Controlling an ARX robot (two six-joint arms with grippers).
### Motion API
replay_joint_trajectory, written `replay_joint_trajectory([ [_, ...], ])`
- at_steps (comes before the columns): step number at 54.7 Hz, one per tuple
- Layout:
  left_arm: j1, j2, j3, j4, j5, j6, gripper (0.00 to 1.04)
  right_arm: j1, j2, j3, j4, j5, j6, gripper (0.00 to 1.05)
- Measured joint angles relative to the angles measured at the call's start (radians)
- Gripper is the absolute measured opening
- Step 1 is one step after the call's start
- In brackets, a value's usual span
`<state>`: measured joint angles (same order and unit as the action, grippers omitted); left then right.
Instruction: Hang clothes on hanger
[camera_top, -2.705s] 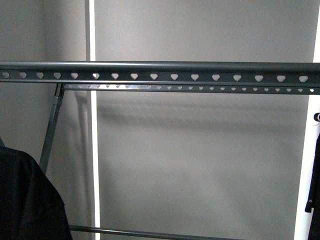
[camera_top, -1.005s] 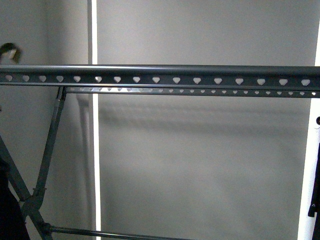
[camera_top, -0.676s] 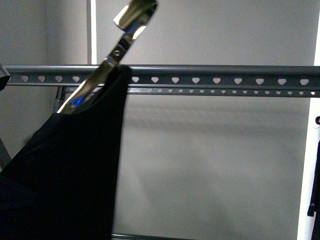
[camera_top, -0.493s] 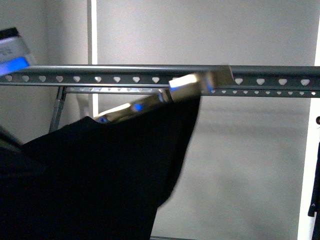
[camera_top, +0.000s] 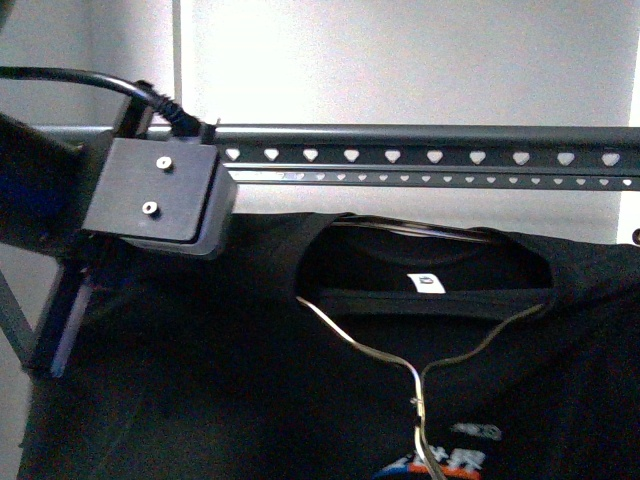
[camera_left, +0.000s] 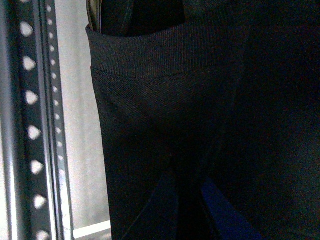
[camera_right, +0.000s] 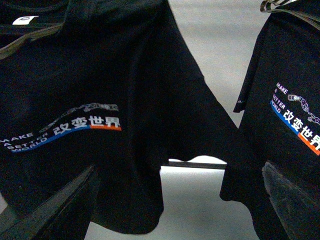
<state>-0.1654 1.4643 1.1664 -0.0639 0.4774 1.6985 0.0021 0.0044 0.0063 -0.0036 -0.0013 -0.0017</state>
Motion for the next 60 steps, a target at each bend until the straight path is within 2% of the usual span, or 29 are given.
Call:
replay_joint_trajectory([
  [11,-0.110,0.056,0.094,0.000,0.013,-0.044,0.05,0.000,0.000,0.000,0.000,0.000,0.000,0.97],
  [17,-0.133,0.076,0.144,-0.063,0.037,-0.107,0.05,0.000,0.000,0.000,0.000,0.000,0.000,0.97],
  [32,-0.127,0.116,0.266,-0.260,0.119,-0.241,0.05,0.000,0.000,0.000,0.000,0.000,0.000,0.97],
  [46,-0.097,0.147,0.419,-0.542,0.208,-0.327,0.05,0.000,0.000,0.000,0.000,0.000,0.000,0.97],
  [53,-0.090,0.147,0.421,-0.560,0.218,-0.327,0.05,0.000,0.000,0.000,0.000,0.000,0.000,0.97],
  [60,-0.090,0.144,0.393,-0.503,0.217,-0.336,0.05,0.000,0.000,0.000,0.000,0.000,0.000,0.97],
])
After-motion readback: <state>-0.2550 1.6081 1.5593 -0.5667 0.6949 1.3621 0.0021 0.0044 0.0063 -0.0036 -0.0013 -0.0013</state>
